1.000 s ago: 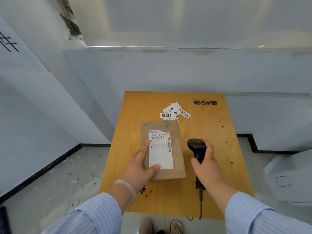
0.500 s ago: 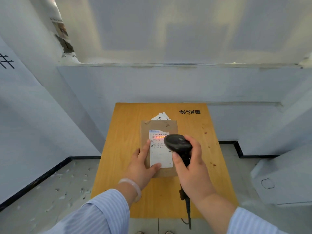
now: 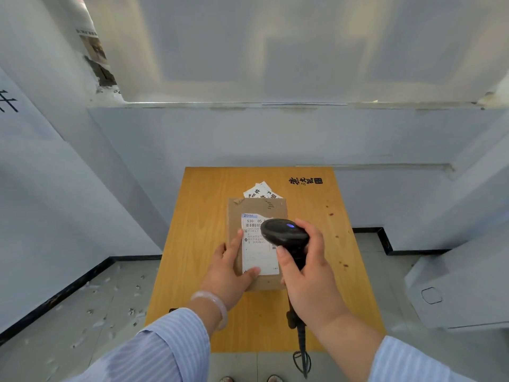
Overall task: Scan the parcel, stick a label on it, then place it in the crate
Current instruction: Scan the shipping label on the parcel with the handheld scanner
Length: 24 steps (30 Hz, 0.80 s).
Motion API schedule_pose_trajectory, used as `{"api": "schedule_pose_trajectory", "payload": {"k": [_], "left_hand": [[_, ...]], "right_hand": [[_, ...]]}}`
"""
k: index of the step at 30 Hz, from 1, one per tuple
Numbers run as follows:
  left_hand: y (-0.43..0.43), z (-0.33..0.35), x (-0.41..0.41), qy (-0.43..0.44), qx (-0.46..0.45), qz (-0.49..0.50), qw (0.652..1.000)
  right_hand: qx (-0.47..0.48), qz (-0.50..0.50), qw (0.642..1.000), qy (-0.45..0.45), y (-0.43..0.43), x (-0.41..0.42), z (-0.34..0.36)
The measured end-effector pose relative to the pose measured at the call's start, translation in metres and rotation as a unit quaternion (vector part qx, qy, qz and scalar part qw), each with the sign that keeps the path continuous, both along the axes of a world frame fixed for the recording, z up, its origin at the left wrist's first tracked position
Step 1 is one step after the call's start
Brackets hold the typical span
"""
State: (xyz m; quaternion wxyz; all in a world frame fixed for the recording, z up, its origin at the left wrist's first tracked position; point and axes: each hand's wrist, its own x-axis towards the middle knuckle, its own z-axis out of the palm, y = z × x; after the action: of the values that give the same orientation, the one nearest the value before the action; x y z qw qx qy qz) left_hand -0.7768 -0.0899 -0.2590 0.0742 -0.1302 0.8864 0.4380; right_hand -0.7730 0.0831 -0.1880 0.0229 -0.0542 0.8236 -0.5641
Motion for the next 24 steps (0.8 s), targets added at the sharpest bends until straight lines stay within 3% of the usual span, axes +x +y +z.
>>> {"api": "schedule_pose_trajectory", "payload": {"k": [5, 12, 24], "left_hand": [[-0.004, -0.004, 0.004, -0.019, 0.001, -0.006, 1.000], [-0.016, -0.020, 0.026, -0.069, 0.016, -0.046, 0.996], [-0.010, -0.032, 0.038, -0.131, 0.007, -0.049, 0.990]], "right_hand": [[0.029, -0.019, 0.999, -0.015, 0.006, -0.003, -0.011], [0.115, -0.080, 0.981, -0.132, 0.039, -0.016, -0.067], [0.235, -0.036, 0.948, -0.213, 0.052, -0.034, -0.124]]}}
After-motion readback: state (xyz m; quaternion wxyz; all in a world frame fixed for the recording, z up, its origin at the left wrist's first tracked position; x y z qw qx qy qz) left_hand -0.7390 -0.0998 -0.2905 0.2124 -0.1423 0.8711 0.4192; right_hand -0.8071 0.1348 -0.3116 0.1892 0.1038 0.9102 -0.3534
